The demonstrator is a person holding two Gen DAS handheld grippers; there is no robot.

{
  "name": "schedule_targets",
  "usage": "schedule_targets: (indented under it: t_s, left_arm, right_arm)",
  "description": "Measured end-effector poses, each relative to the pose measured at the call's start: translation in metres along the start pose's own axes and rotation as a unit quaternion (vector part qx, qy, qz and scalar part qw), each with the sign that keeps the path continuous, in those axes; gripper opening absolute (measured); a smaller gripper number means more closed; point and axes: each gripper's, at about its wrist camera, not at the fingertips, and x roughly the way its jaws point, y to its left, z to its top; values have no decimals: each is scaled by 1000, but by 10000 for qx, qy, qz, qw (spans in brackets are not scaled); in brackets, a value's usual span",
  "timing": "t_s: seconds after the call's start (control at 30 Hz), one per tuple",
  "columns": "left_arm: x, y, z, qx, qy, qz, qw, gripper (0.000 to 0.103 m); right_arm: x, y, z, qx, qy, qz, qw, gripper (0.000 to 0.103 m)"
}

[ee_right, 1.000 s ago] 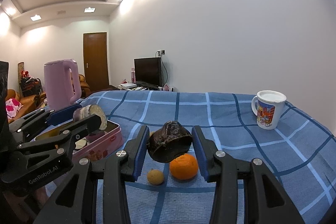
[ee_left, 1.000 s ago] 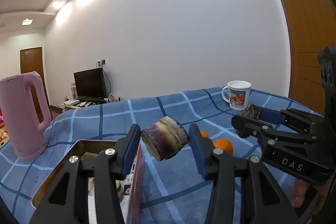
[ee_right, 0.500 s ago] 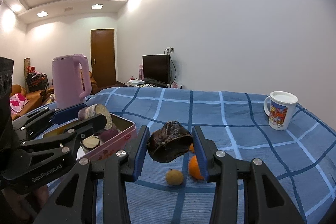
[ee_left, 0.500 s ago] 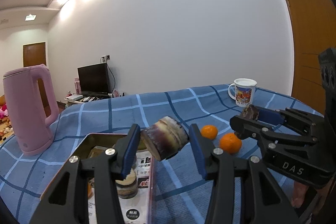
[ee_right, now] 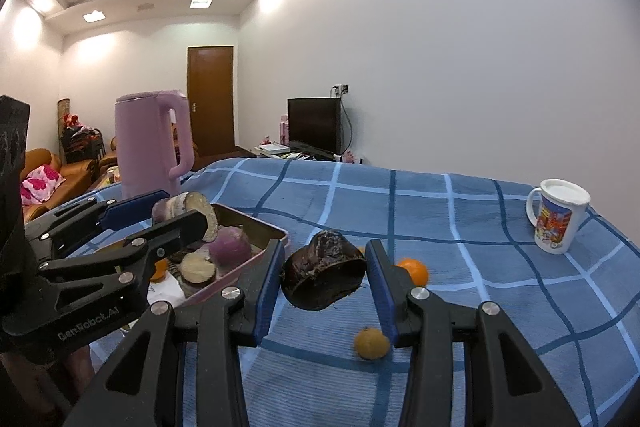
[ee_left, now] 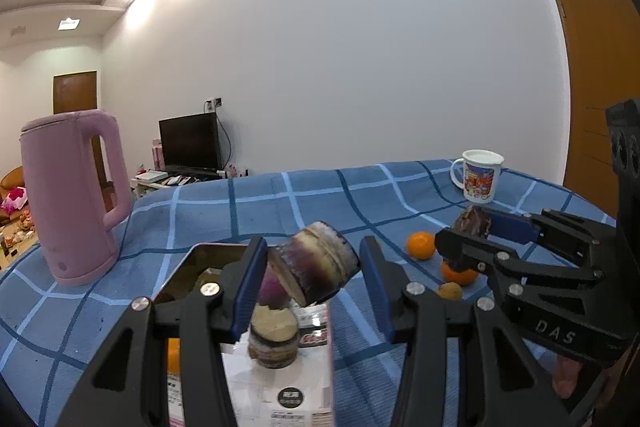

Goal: Organize fruits
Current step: 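Carry the taro slice and dark taro over the tin box and lower them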

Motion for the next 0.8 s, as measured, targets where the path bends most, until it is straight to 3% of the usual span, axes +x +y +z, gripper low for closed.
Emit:
schedule_targets:
  t_s: [0.8]
  left_arm:
    - [-4, 44, -6, -133, 241, 263, 9993, 50]
  right_arm:
    - [24, 44, 4, -261, 245, 468, 9983, 44]
